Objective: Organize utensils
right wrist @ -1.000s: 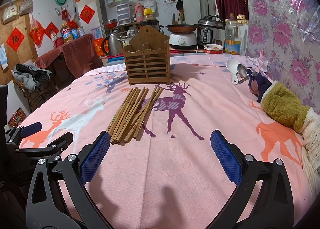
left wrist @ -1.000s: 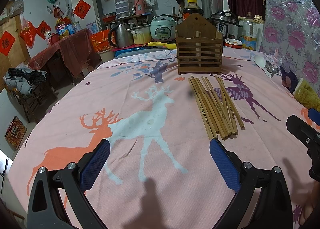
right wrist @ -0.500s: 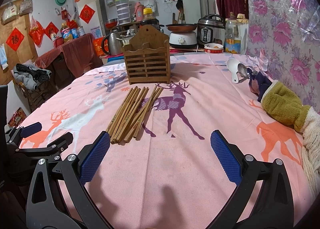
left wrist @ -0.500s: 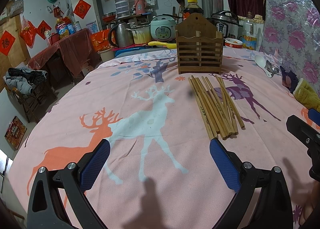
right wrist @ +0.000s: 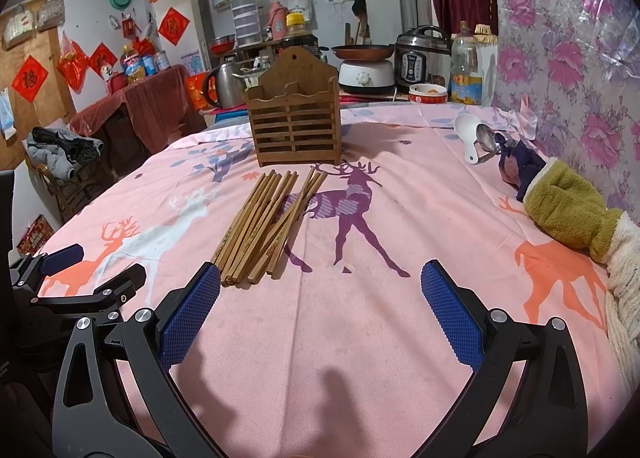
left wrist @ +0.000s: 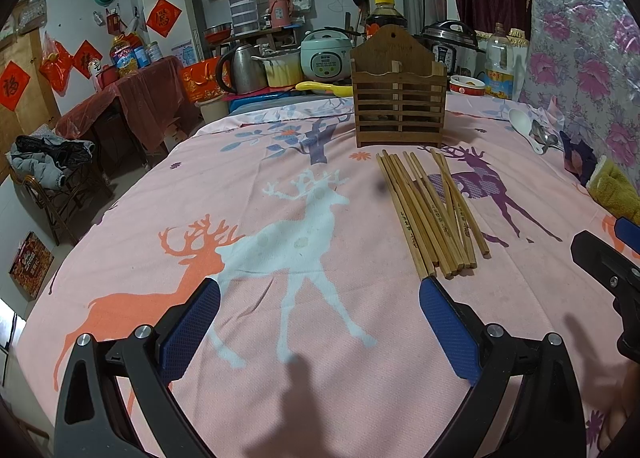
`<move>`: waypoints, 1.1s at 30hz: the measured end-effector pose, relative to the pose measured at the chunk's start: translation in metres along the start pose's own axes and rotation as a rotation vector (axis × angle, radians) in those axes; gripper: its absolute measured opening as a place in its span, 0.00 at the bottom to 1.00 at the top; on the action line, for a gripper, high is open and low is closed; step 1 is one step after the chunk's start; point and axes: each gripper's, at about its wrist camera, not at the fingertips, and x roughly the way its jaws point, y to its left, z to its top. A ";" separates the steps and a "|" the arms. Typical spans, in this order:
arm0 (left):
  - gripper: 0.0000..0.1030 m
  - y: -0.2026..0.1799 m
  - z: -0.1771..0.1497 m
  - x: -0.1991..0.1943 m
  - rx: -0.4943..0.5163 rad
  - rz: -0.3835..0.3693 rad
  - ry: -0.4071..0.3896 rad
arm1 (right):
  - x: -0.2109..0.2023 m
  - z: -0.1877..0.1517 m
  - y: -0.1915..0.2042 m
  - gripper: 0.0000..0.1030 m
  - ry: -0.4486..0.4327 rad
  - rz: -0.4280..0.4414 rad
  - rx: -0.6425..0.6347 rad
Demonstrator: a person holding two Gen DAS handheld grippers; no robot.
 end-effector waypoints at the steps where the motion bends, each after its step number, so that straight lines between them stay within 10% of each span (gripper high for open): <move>1: 0.95 0.000 0.000 0.000 0.000 0.000 0.000 | 0.000 0.000 0.000 0.94 0.001 0.000 0.000; 27: 0.95 0.001 -0.003 0.003 -0.003 -0.003 0.008 | 0.004 -0.002 0.000 0.94 0.037 0.008 0.006; 33: 0.95 0.000 -0.003 0.027 0.003 -0.072 0.142 | 0.014 -0.003 -0.001 0.94 0.098 0.009 0.026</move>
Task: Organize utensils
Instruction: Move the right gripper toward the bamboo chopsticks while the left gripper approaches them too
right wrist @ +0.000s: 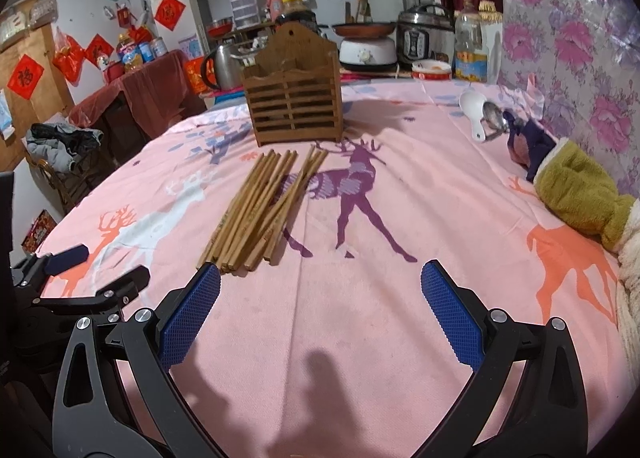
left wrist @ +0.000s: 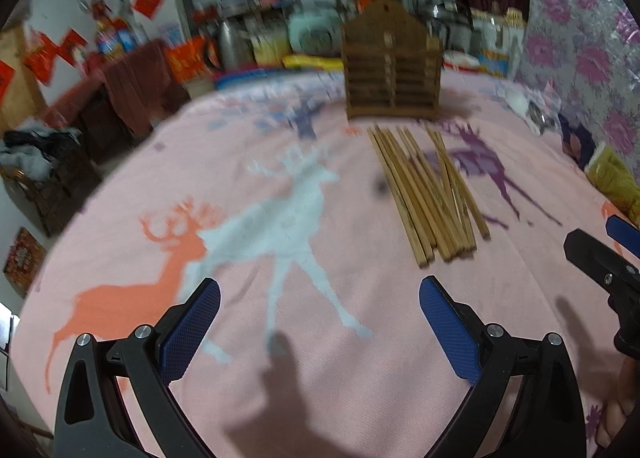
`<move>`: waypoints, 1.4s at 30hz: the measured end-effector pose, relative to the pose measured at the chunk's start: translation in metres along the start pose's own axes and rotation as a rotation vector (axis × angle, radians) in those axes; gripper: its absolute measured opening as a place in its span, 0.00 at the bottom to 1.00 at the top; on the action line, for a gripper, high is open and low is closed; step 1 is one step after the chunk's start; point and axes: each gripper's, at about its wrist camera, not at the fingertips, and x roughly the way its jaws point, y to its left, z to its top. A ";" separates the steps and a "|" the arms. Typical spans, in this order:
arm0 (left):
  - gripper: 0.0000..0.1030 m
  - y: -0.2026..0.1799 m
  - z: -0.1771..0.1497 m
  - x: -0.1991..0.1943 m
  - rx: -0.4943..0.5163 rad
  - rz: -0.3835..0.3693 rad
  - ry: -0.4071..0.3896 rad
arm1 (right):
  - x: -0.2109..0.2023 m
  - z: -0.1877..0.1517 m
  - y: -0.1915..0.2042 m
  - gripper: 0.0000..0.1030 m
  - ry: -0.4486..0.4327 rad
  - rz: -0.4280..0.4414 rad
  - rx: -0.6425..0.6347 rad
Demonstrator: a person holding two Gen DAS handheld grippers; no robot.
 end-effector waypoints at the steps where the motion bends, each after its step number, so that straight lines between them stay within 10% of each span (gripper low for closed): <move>1: 0.95 0.003 0.001 0.005 -0.010 -0.025 0.032 | 0.001 -0.001 -0.001 0.94 0.011 0.000 0.010; 6: 0.95 0.025 0.005 0.029 -0.111 -0.134 0.169 | 0.014 0.004 -0.013 0.94 0.097 0.001 0.063; 9: 0.95 0.024 0.009 0.037 -0.054 -0.028 0.186 | 0.033 0.007 -0.021 0.94 0.197 0.043 0.088; 15: 0.96 0.028 0.016 0.046 0.018 -0.060 0.192 | 0.068 0.015 -0.028 0.95 0.334 -0.120 -0.019; 42: 0.95 -0.016 0.089 0.102 0.004 -0.232 0.243 | 0.068 0.014 -0.033 0.95 0.319 -0.089 -0.027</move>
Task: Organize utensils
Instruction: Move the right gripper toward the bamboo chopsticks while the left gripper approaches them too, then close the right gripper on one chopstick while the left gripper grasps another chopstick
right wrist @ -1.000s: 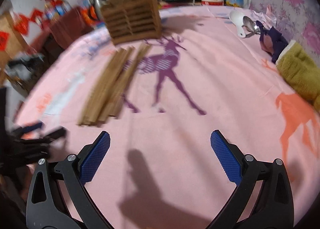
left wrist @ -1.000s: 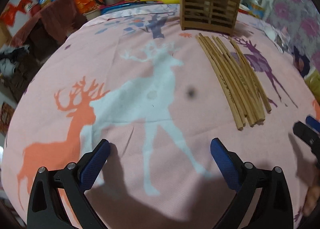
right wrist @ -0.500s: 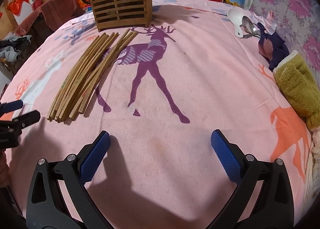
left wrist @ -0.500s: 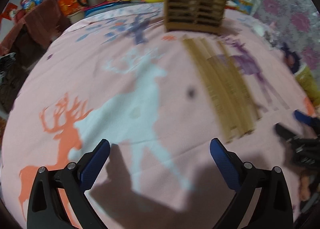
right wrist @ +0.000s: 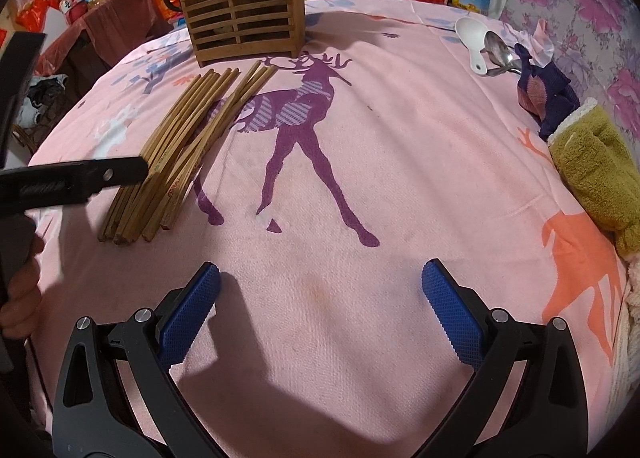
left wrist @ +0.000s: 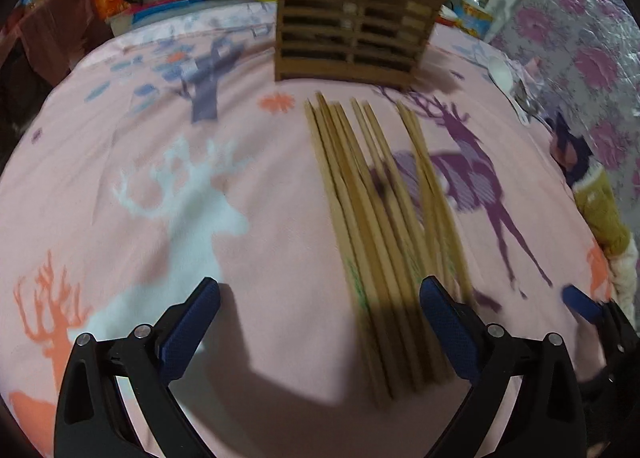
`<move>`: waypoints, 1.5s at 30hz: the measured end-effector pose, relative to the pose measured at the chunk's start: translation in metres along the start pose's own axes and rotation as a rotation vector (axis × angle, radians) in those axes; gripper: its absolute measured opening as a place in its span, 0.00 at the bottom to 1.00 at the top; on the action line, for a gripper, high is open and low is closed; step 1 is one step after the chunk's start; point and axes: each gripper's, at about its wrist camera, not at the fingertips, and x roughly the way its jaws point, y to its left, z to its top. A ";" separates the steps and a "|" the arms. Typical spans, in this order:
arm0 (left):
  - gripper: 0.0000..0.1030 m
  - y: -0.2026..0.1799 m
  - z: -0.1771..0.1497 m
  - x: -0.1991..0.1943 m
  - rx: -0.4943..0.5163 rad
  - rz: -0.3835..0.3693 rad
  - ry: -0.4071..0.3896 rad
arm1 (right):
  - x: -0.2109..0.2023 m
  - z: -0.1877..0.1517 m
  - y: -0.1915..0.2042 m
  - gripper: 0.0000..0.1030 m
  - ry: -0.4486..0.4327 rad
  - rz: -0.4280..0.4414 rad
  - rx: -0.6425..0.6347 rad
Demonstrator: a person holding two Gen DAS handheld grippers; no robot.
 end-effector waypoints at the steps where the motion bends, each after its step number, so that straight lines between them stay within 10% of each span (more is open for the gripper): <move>1: 0.95 0.001 0.003 0.004 0.006 0.026 0.000 | 0.000 0.000 0.000 0.95 0.000 0.000 0.000; 17: 0.95 0.047 0.009 -0.005 -0.106 0.014 -0.025 | -0.001 0.018 0.033 0.93 -0.031 0.153 -0.070; 26: 0.95 0.056 0.004 -0.010 -0.142 0.019 -0.033 | 0.014 0.032 0.032 0.72 -0.059 0.017 -0.102; 30: 0.95 0.061 -0.003 -0.020 -0.154 0.021 -0.043 | 0.006 0.028 -0.002 0.70 -0.064 0.127 0.001; 45: 0.95 0.086 -0.041 -0.046 -0.248 -0.040 -0.081 | 0.003 0.019 0.018 0.40 -0.071 0.124 -0.108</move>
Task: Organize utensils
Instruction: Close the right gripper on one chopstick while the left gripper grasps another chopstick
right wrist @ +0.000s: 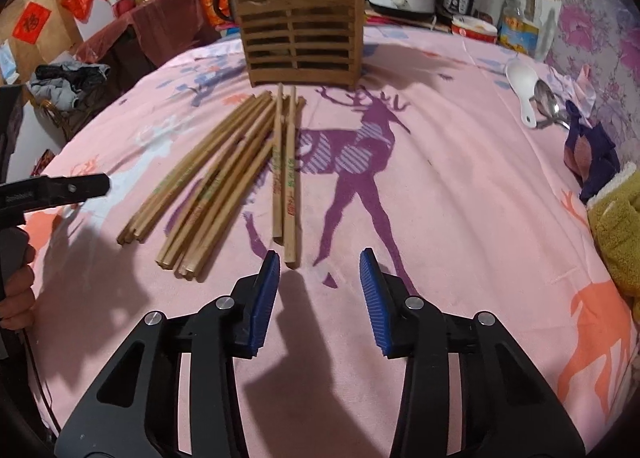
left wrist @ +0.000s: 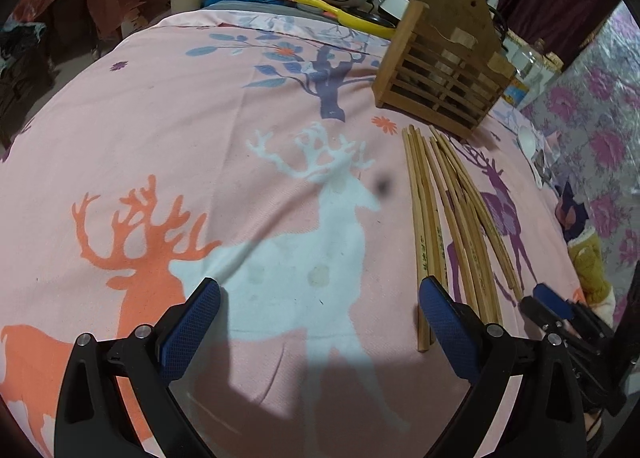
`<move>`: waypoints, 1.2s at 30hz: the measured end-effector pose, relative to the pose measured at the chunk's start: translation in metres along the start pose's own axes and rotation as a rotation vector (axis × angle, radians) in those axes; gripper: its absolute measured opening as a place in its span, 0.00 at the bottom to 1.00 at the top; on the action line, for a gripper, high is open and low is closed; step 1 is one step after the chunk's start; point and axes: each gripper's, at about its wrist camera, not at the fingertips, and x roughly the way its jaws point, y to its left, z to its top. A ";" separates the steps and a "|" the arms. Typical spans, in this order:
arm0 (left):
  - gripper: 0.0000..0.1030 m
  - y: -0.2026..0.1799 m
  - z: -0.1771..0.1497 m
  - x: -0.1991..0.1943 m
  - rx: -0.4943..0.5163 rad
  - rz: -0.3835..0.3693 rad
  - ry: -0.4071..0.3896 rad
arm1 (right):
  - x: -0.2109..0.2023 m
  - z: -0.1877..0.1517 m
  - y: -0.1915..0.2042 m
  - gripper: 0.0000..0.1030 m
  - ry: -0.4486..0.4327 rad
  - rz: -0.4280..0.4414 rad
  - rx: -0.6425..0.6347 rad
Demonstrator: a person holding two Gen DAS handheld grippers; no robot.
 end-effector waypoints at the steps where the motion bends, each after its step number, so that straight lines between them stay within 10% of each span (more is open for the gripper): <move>1: 0.95 0.000 0.000 0.001 -0.001 0.002 0.004 | 0.002 0.000 0.001 0.40 0.008 0.003 0.000; 5: 0.95 -0.008 0.000 0.004 0.037 0.047 0.007 | 0.007 0.002 0.015 0.37 0.019 -0.011 -0.061; 9: 0.95 -0.011 -0.002 0.006 0.067 0.081 0.010 | 0.012 0.008 0.021 0.07 0.010 -0.047 -0.074; 20: 0.95 -0.029 -0.024 0.001 0.195 0.047 0.019 | 0.009 0.005 0.004 0.09 0.014 -0.028 -0.008; 26: 0.96 -0.055 -0.028 0.019 0.340 0.152 0.040 | 0.009 0.005 -0.001 0.13 0.015 -0.029 0.008; 36: 0.94 0.000 0.002 0.009 0.102 0.138 0.000 | 0.008 0.004 -0.004 0.20 0.018 -0.031 0.029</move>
